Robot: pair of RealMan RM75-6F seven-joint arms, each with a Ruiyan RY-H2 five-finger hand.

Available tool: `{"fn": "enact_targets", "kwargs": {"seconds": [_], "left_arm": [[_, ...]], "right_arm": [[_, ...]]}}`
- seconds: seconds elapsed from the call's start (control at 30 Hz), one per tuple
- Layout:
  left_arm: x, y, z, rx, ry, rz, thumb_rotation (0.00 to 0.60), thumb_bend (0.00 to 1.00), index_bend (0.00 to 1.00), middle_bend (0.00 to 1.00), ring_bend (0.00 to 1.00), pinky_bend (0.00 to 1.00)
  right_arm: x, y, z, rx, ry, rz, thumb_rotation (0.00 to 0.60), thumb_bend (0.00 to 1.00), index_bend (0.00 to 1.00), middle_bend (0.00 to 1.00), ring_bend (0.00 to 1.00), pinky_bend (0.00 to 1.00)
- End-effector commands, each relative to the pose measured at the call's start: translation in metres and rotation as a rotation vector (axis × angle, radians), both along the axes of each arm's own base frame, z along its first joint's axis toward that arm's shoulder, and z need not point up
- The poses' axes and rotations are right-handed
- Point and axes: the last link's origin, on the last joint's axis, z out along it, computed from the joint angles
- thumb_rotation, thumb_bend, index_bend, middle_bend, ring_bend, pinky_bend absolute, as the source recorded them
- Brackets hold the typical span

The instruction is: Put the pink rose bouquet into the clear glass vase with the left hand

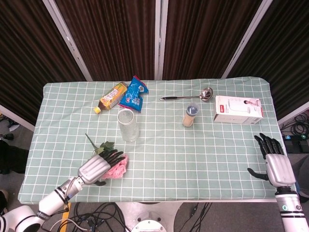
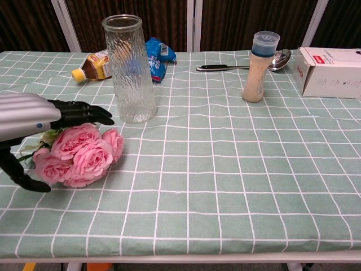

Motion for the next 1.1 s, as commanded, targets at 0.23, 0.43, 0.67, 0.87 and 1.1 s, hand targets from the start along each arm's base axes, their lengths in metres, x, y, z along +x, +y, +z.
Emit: {"fn": "enact_targets", "kwargs": {"seconds": [0.23, 0.43, 0.67, 0.87, 1.1], "left_arm": [[0.008, 0.02, -0.006, -0.036, 0.051, 0.023, 0.6, 0.0, 0.04, 0.0, 0.0, 0.18], [0.011, 0.022, -0.012, -0.045, 0.102, 0.008, 0.6, 0.01, 0.05, 0.01, 0.0, 0.21], [0.013, 0.025, -0.02, 0.012, 0.139, -0.026, 0.6, 0.02, 0.13, 0.12, 0.13, 0.36], [0.012, 0.025, -0.026, 0.024, 0.147, -0.072, 0.6, 0.04, 0.27, 0.28, 0.25, 0.48], [0.006, 0.027, -0.03, 0.007, 0.158, -0.049, 0.6, 0.07, 0.35, 0.36, 0.32, 0.55]], "right_arm": [[-0.007, -0.001, -0.004, 0.014, -0.015, -0.01, 0.6, 0.05, 0.0, 0.0, 0.0, 0.0], [-0.015, -0.003, -0.005, 0.022, -0.014, -0.032, 0.6, 0.05, 0.0, 0.0, 0.0, 0.0], [-0.017, -0.006, -0.007, 0.027, -0.022, -0.034, 0.6, 0.06, 0.0, 0.0, 0.0, 0.0], [-0.019, -0.006, -0.006, 0.025, -0.021, -0.048, 0.6, 0.07, 0.0, 0.0, 0.0, 0.0], [-0.02, -0.006, -0.006, 0.032, -0.02, -0.062, 0.6, 0.08, 0.0, 0.0, 0.0, 0.0]]}}
